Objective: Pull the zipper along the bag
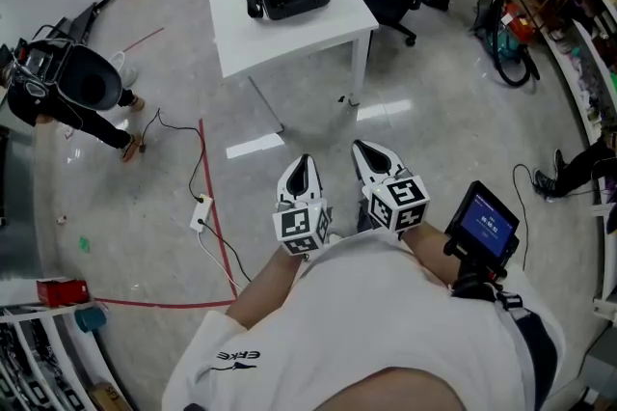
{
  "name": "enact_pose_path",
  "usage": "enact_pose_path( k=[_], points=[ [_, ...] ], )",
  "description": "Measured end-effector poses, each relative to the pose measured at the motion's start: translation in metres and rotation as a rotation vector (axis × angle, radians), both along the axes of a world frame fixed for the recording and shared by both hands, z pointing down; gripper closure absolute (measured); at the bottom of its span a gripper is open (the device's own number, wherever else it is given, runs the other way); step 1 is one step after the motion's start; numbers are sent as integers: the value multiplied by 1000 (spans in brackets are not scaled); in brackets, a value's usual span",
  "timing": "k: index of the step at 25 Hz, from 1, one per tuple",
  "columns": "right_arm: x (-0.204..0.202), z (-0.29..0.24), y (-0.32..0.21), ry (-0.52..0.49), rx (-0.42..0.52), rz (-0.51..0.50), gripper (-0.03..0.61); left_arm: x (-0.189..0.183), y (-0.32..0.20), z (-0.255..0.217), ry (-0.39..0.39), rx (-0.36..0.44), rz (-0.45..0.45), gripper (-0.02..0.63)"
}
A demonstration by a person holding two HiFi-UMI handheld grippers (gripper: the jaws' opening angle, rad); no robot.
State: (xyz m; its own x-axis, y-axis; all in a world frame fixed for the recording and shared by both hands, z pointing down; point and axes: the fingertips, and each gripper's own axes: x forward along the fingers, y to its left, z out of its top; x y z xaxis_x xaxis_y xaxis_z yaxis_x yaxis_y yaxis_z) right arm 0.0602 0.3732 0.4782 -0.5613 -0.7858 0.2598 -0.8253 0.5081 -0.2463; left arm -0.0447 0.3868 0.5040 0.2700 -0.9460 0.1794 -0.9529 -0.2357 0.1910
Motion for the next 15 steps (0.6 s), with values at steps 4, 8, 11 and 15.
enact_pose_path(
  k=[4,8,11,15],
  points=[
    [19,8,-64,-5,-15,-15,574,17,-63,6,-1,-12,-22,611],
    [29,6,-112,-11,-18,-24,574,26,-109,5,2,-25,-38,611],
    [35,6,-136,-19,-20,-33,574,32,-133,5,-1,-30,-50,610],
    [50,5,-171,-36,-26,-42,574,44,-168,1,-14,-28,-70,609]
  ],
)
